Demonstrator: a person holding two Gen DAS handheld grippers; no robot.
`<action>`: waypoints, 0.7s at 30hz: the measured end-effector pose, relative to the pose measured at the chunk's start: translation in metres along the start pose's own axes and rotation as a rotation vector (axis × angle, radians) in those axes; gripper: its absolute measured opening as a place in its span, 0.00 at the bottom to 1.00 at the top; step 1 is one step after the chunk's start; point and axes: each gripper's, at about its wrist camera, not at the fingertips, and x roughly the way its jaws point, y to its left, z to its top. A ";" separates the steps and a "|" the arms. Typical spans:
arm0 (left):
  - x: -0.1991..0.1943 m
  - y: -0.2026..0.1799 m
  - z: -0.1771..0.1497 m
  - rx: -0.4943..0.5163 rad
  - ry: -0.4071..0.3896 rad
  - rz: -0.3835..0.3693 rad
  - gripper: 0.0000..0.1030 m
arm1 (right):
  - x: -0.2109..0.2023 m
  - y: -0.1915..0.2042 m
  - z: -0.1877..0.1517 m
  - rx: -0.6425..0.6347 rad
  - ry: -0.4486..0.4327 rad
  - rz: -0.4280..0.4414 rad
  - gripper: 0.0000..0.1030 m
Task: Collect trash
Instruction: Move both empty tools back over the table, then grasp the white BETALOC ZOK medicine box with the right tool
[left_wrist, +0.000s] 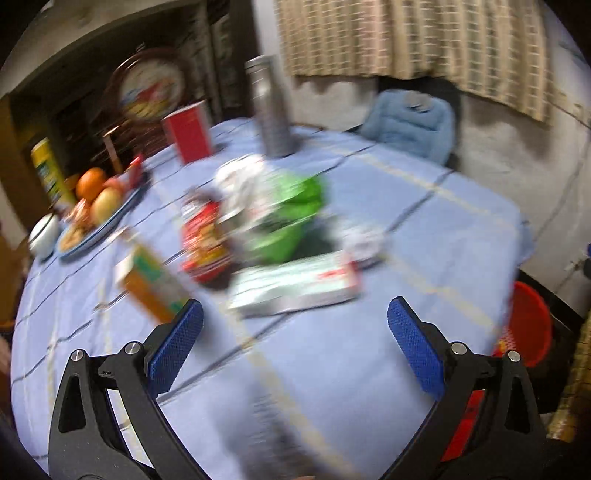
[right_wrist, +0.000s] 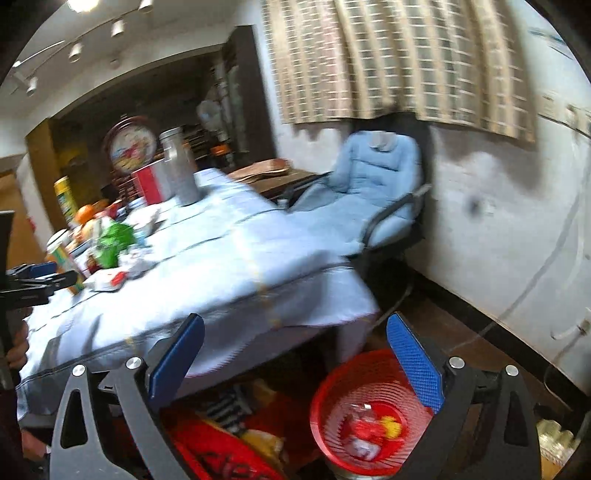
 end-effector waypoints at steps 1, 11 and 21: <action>0.002 0.008 -0.003 -0.009 0.009 0.014 0.93 | 0.003 0.009 0.002 -0.013 0.003 0.016 0.94; 0.026 0.076 -0.031 -0.080 0.135 0.042 0.93 | 0.060 0.124 0.023 -0.178 0.099 0.222 0.94; 0.050 0.110 -0.036 -0.188 0.248 -0.040 0.93 | 0.108 0.194 0.025 -0.292 0.201 0.301 0.94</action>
